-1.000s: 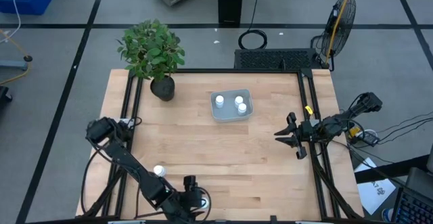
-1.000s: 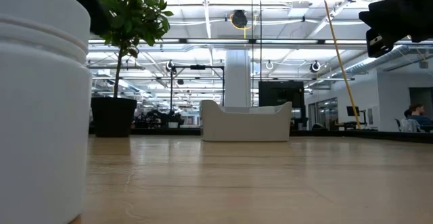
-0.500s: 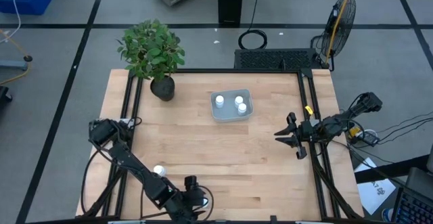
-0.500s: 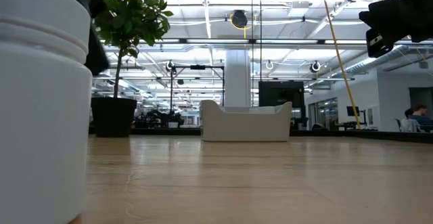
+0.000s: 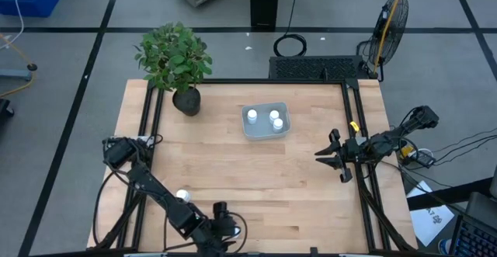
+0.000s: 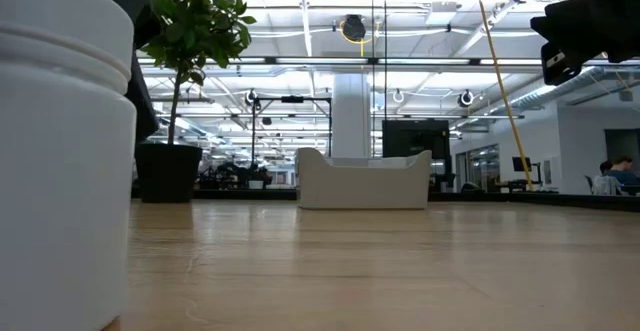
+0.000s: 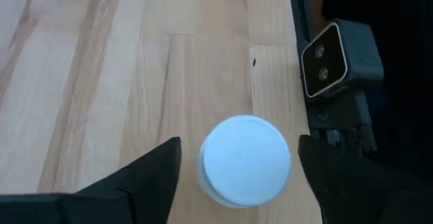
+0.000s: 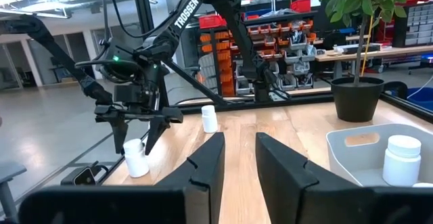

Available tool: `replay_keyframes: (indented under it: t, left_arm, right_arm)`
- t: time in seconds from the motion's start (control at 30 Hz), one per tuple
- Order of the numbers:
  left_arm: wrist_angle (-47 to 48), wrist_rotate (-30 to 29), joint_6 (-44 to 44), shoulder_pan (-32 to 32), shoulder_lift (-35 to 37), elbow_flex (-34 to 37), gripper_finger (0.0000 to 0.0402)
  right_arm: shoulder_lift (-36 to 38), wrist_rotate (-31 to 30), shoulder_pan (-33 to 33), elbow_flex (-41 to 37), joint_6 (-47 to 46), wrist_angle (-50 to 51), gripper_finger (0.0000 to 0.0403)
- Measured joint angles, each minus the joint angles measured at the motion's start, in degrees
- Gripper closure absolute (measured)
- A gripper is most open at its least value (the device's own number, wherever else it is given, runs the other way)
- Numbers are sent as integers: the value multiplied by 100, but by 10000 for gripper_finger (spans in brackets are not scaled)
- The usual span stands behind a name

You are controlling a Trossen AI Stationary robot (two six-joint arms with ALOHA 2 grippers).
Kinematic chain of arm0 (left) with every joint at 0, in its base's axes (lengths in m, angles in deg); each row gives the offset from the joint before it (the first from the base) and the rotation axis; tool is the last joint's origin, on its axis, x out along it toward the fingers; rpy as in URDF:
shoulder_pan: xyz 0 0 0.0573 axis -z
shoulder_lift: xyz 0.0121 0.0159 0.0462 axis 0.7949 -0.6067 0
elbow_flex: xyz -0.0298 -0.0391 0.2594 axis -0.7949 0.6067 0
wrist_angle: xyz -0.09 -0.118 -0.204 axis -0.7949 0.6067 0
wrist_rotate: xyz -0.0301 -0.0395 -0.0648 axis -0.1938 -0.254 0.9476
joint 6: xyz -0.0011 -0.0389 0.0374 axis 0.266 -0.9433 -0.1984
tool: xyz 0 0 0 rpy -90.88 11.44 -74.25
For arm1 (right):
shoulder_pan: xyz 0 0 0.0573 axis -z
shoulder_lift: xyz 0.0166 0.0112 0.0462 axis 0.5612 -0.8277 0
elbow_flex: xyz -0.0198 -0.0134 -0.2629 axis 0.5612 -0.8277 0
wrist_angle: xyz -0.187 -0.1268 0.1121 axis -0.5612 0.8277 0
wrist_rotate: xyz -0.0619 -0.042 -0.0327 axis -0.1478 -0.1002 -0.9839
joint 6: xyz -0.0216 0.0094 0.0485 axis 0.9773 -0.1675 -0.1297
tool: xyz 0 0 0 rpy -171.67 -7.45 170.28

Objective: Pick and place pill bottles into a basket
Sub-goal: Put the white pill bottle into the white bin

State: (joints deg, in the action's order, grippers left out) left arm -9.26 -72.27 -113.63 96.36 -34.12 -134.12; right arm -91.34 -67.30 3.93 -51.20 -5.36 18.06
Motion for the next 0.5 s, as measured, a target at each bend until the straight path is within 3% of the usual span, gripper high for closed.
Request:
replay_keyframes:
  t: [0.3, 0.5]
  left_arm:
    - [-70, 110, 223, -98, 9, -2, 239]
    - [-54, 266, 487, -210, 49, -2, 241]
  right_arm:
    - [0, 0, -1, 0, 1, 0, 325]
    - [0, 0, -1, 0, 1, 0, 323]
